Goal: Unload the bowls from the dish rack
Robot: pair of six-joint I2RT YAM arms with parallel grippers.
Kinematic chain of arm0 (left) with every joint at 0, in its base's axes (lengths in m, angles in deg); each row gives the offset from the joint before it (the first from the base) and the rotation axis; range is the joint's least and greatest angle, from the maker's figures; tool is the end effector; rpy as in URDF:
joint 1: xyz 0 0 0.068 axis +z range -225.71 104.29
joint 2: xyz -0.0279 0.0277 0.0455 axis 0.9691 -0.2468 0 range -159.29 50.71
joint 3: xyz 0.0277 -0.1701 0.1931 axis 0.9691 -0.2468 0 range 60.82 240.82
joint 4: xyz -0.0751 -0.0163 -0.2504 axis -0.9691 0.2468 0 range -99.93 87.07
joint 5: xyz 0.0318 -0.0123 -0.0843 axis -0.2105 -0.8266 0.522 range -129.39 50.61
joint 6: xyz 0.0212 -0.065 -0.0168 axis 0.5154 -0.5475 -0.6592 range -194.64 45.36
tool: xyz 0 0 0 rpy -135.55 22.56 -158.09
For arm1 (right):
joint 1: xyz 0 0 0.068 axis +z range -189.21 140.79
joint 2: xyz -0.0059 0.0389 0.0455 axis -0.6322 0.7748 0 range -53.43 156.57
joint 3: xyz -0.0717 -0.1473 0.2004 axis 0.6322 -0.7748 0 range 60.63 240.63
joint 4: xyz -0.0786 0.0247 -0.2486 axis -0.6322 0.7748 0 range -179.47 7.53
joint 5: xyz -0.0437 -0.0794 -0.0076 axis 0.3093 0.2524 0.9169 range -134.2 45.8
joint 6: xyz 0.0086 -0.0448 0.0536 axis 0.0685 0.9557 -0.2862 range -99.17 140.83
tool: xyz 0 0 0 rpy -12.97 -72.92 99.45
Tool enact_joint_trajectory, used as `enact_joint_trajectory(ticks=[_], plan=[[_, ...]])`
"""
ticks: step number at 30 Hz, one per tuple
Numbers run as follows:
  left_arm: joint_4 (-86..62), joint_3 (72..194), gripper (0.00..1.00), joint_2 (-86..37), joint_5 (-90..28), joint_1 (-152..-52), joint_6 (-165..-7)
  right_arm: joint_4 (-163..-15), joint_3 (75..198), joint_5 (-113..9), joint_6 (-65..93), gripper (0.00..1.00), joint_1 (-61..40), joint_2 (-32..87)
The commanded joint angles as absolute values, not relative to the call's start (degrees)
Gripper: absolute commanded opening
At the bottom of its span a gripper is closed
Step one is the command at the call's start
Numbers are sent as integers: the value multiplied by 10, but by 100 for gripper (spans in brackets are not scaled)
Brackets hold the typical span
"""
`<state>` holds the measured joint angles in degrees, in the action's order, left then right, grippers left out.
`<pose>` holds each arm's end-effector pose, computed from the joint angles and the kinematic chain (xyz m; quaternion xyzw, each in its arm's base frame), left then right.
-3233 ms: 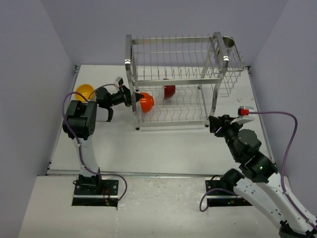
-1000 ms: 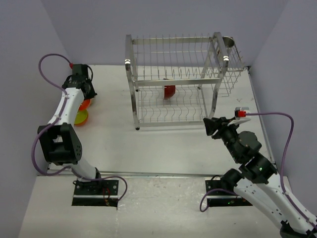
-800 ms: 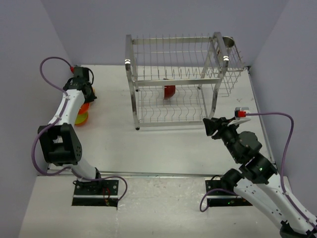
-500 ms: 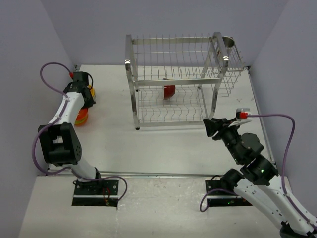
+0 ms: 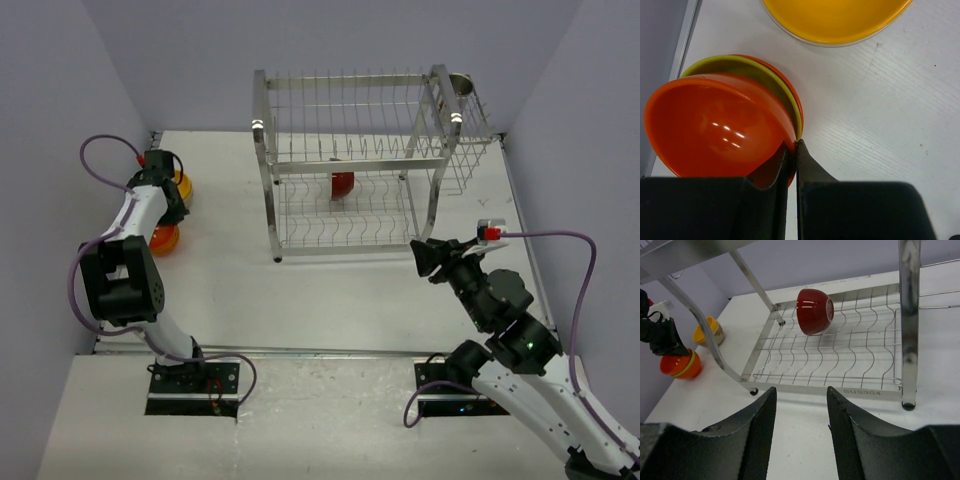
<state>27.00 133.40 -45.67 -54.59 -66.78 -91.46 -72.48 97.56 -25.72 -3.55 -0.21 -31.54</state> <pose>0.3532 0.0707 0.2042 -0.2463 0.9275 0.1104 0.2586 0.1191 0.0730 0.3238 0.0204 0.7181 0.2621 0.6443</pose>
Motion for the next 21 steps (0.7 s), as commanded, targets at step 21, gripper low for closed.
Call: enact_joint_trajectory(ticks=[21], plan=[[215, 1375, 39, -400, -553, -658, -936, -751, 970, -252, -23, 46, 7, -301]])
